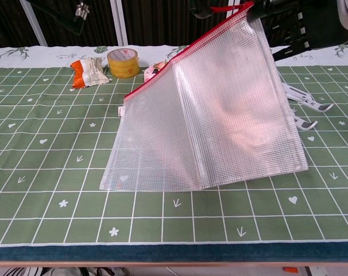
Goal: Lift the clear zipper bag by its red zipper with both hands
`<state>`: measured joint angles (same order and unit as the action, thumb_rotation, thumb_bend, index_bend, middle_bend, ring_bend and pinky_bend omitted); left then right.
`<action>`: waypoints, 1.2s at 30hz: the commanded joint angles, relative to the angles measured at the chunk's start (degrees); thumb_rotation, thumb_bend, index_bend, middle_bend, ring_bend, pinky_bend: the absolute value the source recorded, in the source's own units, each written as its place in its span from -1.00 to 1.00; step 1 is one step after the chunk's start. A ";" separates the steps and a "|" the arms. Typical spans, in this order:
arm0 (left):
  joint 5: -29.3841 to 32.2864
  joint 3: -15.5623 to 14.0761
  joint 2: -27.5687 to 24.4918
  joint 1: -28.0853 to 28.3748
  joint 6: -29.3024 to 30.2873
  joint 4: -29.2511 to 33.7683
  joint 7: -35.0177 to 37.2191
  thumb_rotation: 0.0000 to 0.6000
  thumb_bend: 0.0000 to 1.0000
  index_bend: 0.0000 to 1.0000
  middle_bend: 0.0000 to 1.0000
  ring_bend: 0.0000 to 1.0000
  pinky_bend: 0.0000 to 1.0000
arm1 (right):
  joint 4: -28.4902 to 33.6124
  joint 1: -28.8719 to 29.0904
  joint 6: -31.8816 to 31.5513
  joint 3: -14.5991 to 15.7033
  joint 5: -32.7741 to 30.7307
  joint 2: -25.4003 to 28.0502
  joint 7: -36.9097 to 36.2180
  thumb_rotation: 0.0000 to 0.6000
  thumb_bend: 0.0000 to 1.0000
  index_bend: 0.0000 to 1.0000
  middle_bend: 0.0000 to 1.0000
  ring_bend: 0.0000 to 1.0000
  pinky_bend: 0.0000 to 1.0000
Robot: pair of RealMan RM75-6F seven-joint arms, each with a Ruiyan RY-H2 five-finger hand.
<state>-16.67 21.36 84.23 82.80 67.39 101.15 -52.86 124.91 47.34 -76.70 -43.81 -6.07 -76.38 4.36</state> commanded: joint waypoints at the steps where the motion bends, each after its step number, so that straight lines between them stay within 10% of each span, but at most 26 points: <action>1: 0.02 -0.35 -0.10 -0.31 -0.08 0.11 0.23 1.00 -0.12 0.24 -0.63 -1.00 -1.00 | 0.35 -0.06 0.40 -0.84 -0.88 0.49 -0.57 1.00 0.08 0.30 -0.59 -0.97 -0.50; 36: -3.24 -3.47 -6.06 -6.99 0.25 2.99 4.76 1.00 -0.12 0.24 -0.63 -1.00 -1.00 | -1.71 -1.37 2.16 -6.22 -4.25 6.37 -5.11 1.00 0.09 0.35 -0.55 -0.97 -0.49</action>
<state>-19.43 18.22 78.88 76.46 67.64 103.60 -48.53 123.40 46.14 -74.74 -49.98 -10.17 -70.20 -0.65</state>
